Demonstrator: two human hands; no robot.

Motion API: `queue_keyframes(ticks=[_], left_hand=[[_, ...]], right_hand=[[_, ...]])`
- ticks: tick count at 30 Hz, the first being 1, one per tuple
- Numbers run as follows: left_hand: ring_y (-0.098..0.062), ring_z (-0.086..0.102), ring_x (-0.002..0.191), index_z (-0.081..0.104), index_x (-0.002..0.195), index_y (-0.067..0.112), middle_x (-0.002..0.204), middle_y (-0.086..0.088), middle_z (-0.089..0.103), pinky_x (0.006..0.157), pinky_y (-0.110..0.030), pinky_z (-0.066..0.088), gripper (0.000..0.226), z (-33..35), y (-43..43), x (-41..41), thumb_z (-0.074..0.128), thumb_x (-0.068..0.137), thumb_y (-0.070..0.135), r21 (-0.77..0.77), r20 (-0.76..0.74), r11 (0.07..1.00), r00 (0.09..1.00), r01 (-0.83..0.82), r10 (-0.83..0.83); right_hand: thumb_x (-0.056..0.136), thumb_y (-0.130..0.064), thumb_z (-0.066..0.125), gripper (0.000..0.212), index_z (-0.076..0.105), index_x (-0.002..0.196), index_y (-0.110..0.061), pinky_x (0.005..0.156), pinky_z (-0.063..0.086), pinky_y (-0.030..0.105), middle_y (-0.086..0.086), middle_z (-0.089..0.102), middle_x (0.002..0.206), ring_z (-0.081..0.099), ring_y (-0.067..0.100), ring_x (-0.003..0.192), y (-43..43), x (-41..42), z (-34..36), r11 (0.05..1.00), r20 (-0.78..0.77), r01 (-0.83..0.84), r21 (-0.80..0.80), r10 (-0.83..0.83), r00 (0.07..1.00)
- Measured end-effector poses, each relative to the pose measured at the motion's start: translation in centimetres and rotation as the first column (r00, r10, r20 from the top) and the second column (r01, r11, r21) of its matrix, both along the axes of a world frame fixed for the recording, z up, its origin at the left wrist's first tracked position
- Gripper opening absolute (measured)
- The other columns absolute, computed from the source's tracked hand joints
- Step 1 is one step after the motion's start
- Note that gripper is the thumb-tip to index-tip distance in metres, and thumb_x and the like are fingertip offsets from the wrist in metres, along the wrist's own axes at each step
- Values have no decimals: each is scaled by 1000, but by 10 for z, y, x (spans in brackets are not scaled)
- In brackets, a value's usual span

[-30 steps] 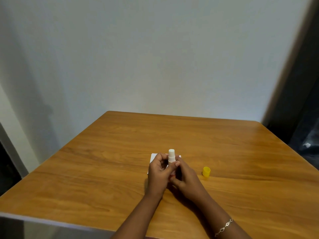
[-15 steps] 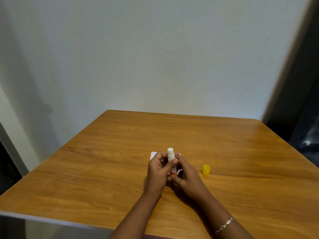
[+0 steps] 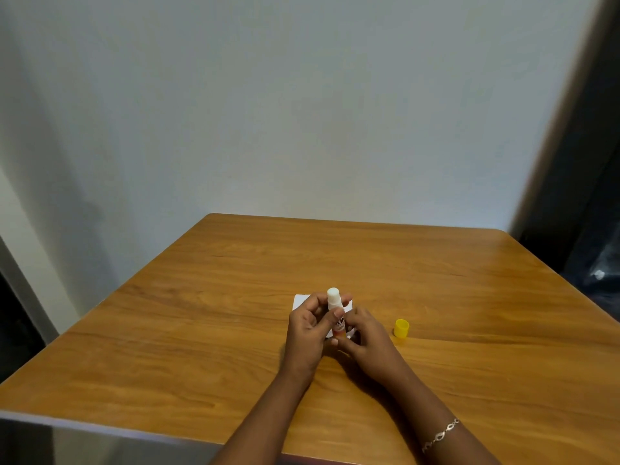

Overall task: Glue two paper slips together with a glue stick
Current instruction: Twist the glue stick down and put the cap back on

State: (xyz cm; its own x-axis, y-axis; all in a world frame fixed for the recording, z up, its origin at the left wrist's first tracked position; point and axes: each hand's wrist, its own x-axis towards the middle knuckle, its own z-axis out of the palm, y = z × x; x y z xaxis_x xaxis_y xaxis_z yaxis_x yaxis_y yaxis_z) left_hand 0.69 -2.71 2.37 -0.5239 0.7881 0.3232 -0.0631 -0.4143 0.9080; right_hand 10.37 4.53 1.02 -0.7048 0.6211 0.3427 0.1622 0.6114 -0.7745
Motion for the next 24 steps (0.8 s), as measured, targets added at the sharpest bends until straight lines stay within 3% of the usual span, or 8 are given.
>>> queue_keyframes(ticks=[3, 6, 8, 12, 15, 19, 22, 24], left_hand=[[-12, 68, 85, 56, 96, -12, 91, 0, 74, 63, -23, 55, 15, -1, 0, 1, 55, 82, -6, -10, -15, 1000, 1000, 1, -1], [-11, 67, 76, 52, 92, -14, 84, 0, 75, 60, -22, 54, 15, -1, -1, 0, 57, 79, -10, -6, 0, 1000, 1000, -2, 2], [-11, 67, 76, 53, 92, -15, 83, 0, 75, 61, -22, 53, 15, -1, -1, -1, 58, 79, -9, -3, -1, 1000, 1000, -13, 13], [-12, 68, 81, 56, 94, -11, 87, 3, 75, 64, -27, 57, 14, 1, -2, -2, 56, 81, -5, -4, -5, 1000, 1000, -7, 7], [-9, 67, 78, 55, 96, -13, 84, 5, 75, 59, -24, 55, 15, 2, -2, 0, 56, 81, -7, -16, -1, 1000, 1000, 8, -8], [-8, 63, 62, 53, 95, -15, 80, 4, 74, 43, -19, 47, 18, 1, -2, 2, 58, 79, -9, -17, 37, 1000, 999, 16, -15], [-15, 67, 74, 58, 95, -12, 85, -1, 74, 55, -21, 52, 16, 0, -1, -1, 58, 80, -7, -4, 24, 1000, 1000, -6, 6], [-18, 67, 84, 61, 97, -8, 87, -2, 74, 63, -23, 55, 16, 0, -2, -1, 57, 81, -4, -1, 14, 1000, 1000, 0, 0]], right_hand=[[71, -15, 73, 18, 56, 71, -21, 61, 34, 14, -14, 44, 75, 44, 3, 72, 1, 0, -1, 998, -1, 54, 17, -54, 999], [54, -37, 72, 31, 42, 61, -33, 57, 31, 19, -10, 44, 69, 41, 4, 66, 1, 0, 0, 992, -25, 118, 36, -117, 993], [52, -44, 69, 30, 45, 65, -32, 59, 33, 21, -8, 45, 72, 42, 5, 68, 0, 0, -1, 992, -27, 116, 41, -115, 993], [74, -18, 70, 21, 64, 93, -11, 67, 36, 8, -17, 43, 82, 46, 0, 80, 1, 2, 2, 1000, -12, 7, 20, -7, 1000], [72, -12, 71, 11, 61, 77, -15, 64, 32, 14, -15, 43, 76, 44, 0, 75, 3, 2, 1, 999, -10, 35, 33, -35, 999], [57, -26, 77, 37, 40, 62, -32, 58, 30, 18, -14, 44, 68, 41, 3, 66, 3, 1, -2, 991, -43, 128, 42, -126, 991], [64, -28, 75, 27, 51, 74, -29, 65, 35, 21, -14, 47, 77, 45, 2, 75, 3, 2, -2, 997, -33, 67, 38, -66, 997], [68, -30, 65, 23, 62, 87, -17, 70, 36, 15, -17, 48, 84, 48, -4, 83, 3, 1, -2, 1000, -28, 5, 15, -4, 1000]])
